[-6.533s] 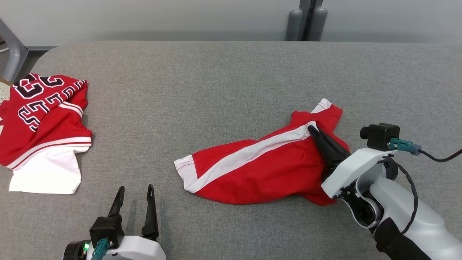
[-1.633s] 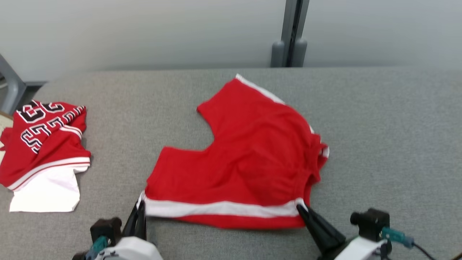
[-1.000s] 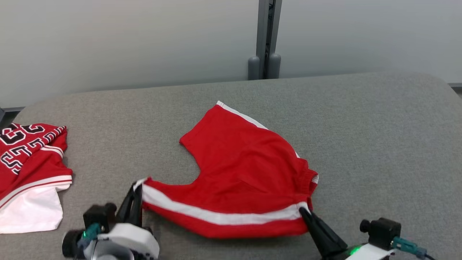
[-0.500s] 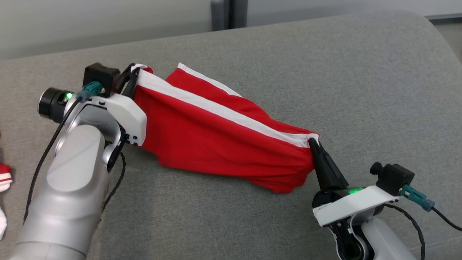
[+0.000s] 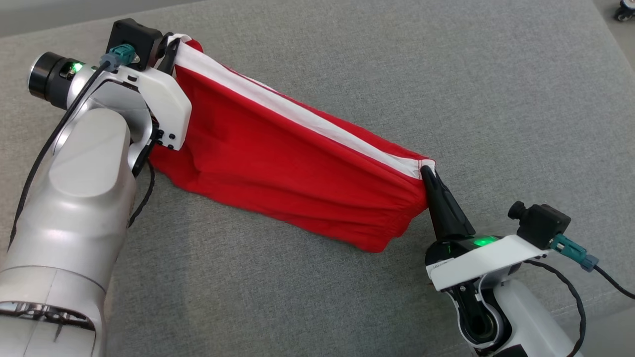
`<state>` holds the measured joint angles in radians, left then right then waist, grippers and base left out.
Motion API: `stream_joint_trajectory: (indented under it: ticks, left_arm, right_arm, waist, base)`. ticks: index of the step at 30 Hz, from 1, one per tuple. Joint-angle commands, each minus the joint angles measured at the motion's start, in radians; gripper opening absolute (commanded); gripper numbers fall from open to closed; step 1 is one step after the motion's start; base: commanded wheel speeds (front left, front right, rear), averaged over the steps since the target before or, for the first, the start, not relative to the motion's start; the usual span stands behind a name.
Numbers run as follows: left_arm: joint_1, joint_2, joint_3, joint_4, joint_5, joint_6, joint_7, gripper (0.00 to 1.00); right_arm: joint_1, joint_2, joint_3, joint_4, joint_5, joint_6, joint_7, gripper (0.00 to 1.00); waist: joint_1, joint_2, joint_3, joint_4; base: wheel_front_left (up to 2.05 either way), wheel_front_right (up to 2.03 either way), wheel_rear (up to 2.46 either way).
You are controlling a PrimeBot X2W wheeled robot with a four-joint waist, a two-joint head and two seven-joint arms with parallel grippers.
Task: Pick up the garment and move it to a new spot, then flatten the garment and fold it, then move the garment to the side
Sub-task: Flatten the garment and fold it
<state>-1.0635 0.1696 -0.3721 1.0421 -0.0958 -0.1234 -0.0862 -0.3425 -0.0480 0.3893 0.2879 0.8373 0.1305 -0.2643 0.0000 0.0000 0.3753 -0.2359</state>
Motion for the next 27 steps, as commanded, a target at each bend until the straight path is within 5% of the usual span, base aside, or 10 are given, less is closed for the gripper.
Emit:
stream_joint_trajectory:
  ticks: [1,8,9,10,11,17,27]
  left_arm:
    - [-0.016,0.001,0.002,0.009,0.001,0.003,-0.008,0.0]
    - [-0.059,-0.018,-0.003,0.103,-0.012,0.021,-0.062,0.0]
    - [-0.061,-0.022,-0.004,0.113,-0.013,0.023,-0.072,0.0]
    - [-0.061,-0.027,-0.006,0.123,-0.013,0.028,-0.083,0.33]
    - [-0.06,-0.032,-0.007,0.132,-0.015,0.029,-0.093,0.96]
    - [-0.052,-0.058,0.01,0.163,-0.047,0.057,-0.147,1.0]
    - [0.025,-0.099,0.049,0.179,-0.118,0.097,-0.176,1.0]
  right_arm:
    - [-0.009,-0.006,-0.007,-0.001,0.009,0.0,0.0,0.0]
    - [-0.032,-0.006,0.016,-0.001,0.013,0.0,0.0,0.0]
    - [-0.034,-0.006,0.02,0.0,0.018,0.0,0.0,0.23]
    - [-0.036,-0.005,0.023,0.002,0.016,0.0,0.0,0.51]
    - [-0.036,-0.006,0.022,0.002,0.014,0.0,0.0,0.97]
    - [-0.033,-0.006,-0.003,0.01,-0.048,0.0,0.0,1.0]
    - [0.05,-0.006,-0.204,-0.022,-0.28,0.0,0.0,1.0]
  waist:
    - [0.0,0.0,0.01,-0.008]
    - [0.0,0.0,0.034,-0.015]
    - [0.0,0.0,0.037,-0.015]
    - [0.0,0.0,0.038,-0.015]
    - [0.0,0.0,0.04,-0.013]
    - [0.0,0.0,0.038,0.0]
    - [0.0,0.0,-0.021,0.036]
  base:
    - [0.0,0.0,0.0]
    - [0.0,0.0,0.0]
    - [0.0,0.0,0.0]
    - [0.0,0.0,0.0]
    - [0.0,0.0,0.0]
    - [0.0,0.0,0.0]
    - [0.0,0.0,0.0]
